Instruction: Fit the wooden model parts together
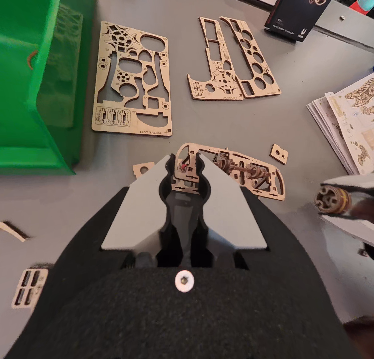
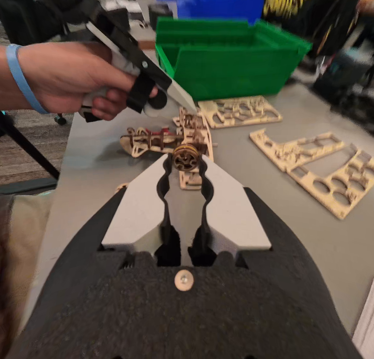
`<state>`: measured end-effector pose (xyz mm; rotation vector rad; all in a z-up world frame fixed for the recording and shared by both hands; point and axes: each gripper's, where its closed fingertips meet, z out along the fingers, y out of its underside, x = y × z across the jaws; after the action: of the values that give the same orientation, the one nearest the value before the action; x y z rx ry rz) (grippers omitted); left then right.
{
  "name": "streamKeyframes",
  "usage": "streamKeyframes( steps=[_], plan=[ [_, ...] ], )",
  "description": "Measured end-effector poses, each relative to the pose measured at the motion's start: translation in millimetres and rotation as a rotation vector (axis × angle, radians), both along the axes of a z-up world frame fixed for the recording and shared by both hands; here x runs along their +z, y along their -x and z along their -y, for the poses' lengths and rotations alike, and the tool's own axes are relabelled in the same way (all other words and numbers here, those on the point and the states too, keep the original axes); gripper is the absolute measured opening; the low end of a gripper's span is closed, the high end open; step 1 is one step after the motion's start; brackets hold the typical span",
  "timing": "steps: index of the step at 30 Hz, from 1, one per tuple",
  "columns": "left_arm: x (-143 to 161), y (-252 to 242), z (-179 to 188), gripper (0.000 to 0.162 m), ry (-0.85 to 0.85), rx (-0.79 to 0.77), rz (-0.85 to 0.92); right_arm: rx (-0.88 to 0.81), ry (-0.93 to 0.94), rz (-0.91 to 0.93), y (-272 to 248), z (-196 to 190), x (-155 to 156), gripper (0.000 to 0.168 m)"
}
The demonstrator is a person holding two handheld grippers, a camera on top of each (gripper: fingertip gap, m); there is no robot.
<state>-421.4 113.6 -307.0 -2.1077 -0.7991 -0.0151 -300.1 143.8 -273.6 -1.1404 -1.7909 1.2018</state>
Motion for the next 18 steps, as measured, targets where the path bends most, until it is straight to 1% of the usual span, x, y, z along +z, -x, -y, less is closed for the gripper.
streamKeyframes(
  steps=[1,4,7,10,12,14,16,18],
  plan=[
    [0.5,-2.6,0.9,0.018,-0.009,-0.012,0.016,0.016,-0.026,-0.044,6.0,0.7,1.9,0.025],
    [-1.0,-9.7,7.6,0.018,-0.019,-0.049,0.063,0.033,-0.043,-0.009,20.1,0.1,-8.9,0.025],
    [-1.3,-19.1,16.4,0.017,-0.039,-0.094,0.11,0.022,0.04,0.03,28.2,-3.3,-12.3,0.025],
    [2.6,-27.0,27.4,0.019,-0.058,-0.135,0.113,0.056,0.132,0.068,27.4,-3.6,-15.7,0.025],
    [13.6,-27.9,31.4,0.024,-0.092,-0.21,0.025,0.103,0.228,0.105,24.1,0.1,-15.8,0.025],
    [24.6,-28.8,31.9,0.026,-0.098,-0.378,-0.161,0.139,0.366,0.132,23.1,2.8,-10.1,0.025],
    [25.5,-33.1,33.0,0.026,-0.056,-0.57,-0.333,0.174,0.509,0.145,24.9,2.2,-2.2,0.025],
    [21.8,-38.8,30.8,0.024,-0.021,-0.73,-0.42,0.228,0.64,0.169,25.7,2.1,5.1,0.025]
  ],
)
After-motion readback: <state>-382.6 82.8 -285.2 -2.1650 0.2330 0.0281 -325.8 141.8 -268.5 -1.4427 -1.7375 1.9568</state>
